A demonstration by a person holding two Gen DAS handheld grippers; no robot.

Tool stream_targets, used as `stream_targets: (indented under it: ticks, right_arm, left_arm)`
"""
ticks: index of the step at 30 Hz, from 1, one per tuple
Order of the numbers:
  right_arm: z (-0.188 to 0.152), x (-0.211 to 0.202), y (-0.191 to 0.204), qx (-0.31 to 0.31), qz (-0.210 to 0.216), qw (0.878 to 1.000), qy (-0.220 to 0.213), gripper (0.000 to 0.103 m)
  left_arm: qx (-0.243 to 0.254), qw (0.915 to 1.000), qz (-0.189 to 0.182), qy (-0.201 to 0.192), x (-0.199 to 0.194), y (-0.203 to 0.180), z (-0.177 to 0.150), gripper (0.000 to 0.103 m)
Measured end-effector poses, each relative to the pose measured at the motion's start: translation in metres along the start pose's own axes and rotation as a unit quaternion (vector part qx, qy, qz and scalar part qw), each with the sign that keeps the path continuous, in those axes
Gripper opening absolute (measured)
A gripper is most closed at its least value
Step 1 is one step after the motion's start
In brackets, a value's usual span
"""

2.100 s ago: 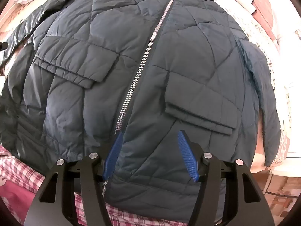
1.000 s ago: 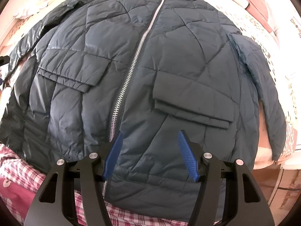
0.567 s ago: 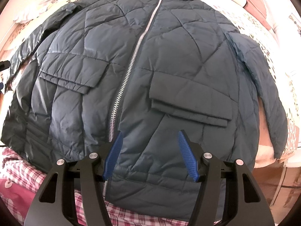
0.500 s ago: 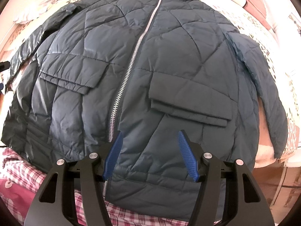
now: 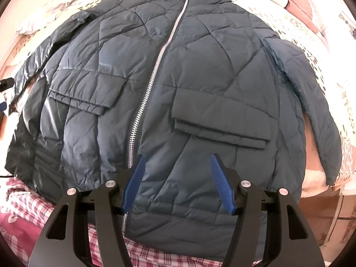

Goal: Fold large clothes

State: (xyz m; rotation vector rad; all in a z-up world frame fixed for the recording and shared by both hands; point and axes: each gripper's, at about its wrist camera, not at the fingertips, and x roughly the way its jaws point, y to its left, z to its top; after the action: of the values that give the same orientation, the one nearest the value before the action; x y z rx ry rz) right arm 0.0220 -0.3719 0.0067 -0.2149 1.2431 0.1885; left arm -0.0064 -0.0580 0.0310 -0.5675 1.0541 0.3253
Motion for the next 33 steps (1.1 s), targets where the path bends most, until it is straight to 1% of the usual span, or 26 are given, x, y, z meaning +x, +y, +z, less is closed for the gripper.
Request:
stream_targets:
  ticks: [4, 8, 10, 12, 15, 21, 25, 28, 33]
  right_arm:
    - [0.002, -0.006, -0.006, 0.003, 0.001, 1.000, -0.011, 0.061]
    - [0.011, -0.014, -0.010, 0.010, 0.010, 1.000, -0.024, 0.061]
    - [0.016, -0.020, -0.012, 0.018, 0.018, 0.999, -0.033, 0.061]
    - [0.023, -0.027, -0.012, 0.025, 0.028, 0.998, -0.045, 0.061]
    - [0.030, -0.037, -0.010, 0.030, 0.035, 0.997, -0.062, 0.061]
    - [0.032, -0.046, -0.012, 0.050, 0.030, 0.995, -0.085, 0.064]
    - [0.032, -0.049, -0.020, 0.076, 0.029, 0.992, -0.097, 0.064]
    - [0.031, -0.051, -0.029, 0.093, 0.019, 0.989, -0.110, 0.064]
    - [0.021, -0.050, -0.044, 0.127, 0.023, 0.984, -0.120, 0.064]
  left_arm:
    - [0.051, 0.9985, -0.017, 0.004, -0.002, -0.022, -0.008, 0.074]
    - [0.105, 0.9940, -0.028, 0.002, -0.005, -0.049, -0.016, 0.074]
    - [0.136, 0.9903, -0.030, -0.004, -0.007, -0.064, -0.021, 0.074]
    - [0.171, 0.9847, -0.034, -0.011, -0.009, -0.084, -0.027, 0.074]
    - [0.206, 0.9778, -0.033, -0.019, -0.009, -0.110, -0.034, 0.074]
    - [0.250, 0.9671, -0.030, -0.038, -0.011, -0.151, -0.043, 0.074]
    - [0.275, 0.9598, -0.029, -0.045, -0.011, -0.172, -0.051, 0.074]
    - [0.285, 0.9567, -0.026, -0.054, -0.012, -0.183, -0.054, 0.074]
    - [0.296, 0.9533, -0.020, -0.055, -0.011, -0.198, -0.063, 0.074]
